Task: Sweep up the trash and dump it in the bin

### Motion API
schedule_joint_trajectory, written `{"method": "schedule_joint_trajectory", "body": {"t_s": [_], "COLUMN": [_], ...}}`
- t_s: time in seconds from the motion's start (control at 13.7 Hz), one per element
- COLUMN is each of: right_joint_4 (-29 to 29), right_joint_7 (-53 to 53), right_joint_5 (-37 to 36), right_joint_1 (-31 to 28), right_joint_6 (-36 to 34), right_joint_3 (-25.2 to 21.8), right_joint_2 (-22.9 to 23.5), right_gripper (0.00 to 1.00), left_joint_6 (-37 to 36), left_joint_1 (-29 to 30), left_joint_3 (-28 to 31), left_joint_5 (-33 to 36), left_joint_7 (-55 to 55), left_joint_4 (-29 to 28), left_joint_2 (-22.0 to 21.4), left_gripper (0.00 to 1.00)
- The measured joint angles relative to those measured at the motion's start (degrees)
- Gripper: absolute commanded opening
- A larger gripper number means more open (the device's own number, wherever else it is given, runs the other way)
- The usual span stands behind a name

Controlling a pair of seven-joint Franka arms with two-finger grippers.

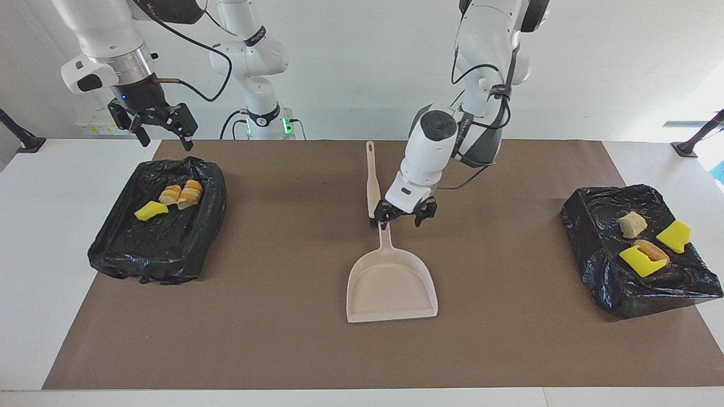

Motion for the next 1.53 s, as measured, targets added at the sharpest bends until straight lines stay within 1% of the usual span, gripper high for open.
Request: {"method": "schedule_joint_trajectory", "body": {"t_s": [0.22,0.51,0.66,0.8,1.09,1.31,1.53], "right_joint_4": [0.0,0.0,0.0,0.0,0.0,0.0,0.0], "right_joint_7": [0.0,0.0,0.0,0.0,-0.3,-6.1,-10.3], "right_joint_5": [0.0,0.0,0.0,0.0,0.1,0.4,0.4], "right_joint_1": [0.8,0.8,0.8,0.7,0.8,1.0,0.7], "right_joint_6": [0.0,0.0,0.0,0.0,-0.1,-3.3,-4.4], "right_joint_3": [0.0,0.0,0.0,-0.1,0.1,0.3,0.1], "right_joint_2": [0.0,0.0,0.0,0.0,-0.1,-0.2,-0.4], "right_gripper": [1.00,1.00,1.00,1.00,1.00,1.00,1.00], "left_joint_6": [-3.7,-6.9,-9.6,-13.4,-18.7,-21.7,-25.1], "left_joint_1": [6.9,14.2,17.6,20.3,21.0,21.0,21.1], "left_joint_3": [0.3,0.5,0.6,0.7,0.5,0.5,0.7], "left_joint_5": [0.0,0.0,0.0,0.3,3.7,4.1,4.4], "left_joint_7": [11.6,23.2,28.2,31.3,33.5,34.0,34.3], "left_joint_4": [0.2,0.4,0.6,0.9,1.4,1.7,1.7], "left_joint_2": [-0.8,-1.9,-4.2,-7.7,-13.3,-16.7,-20.0], "left_gripper": [1.00,1.00,1.00,1.00,1.00,1.00,1.00]}}
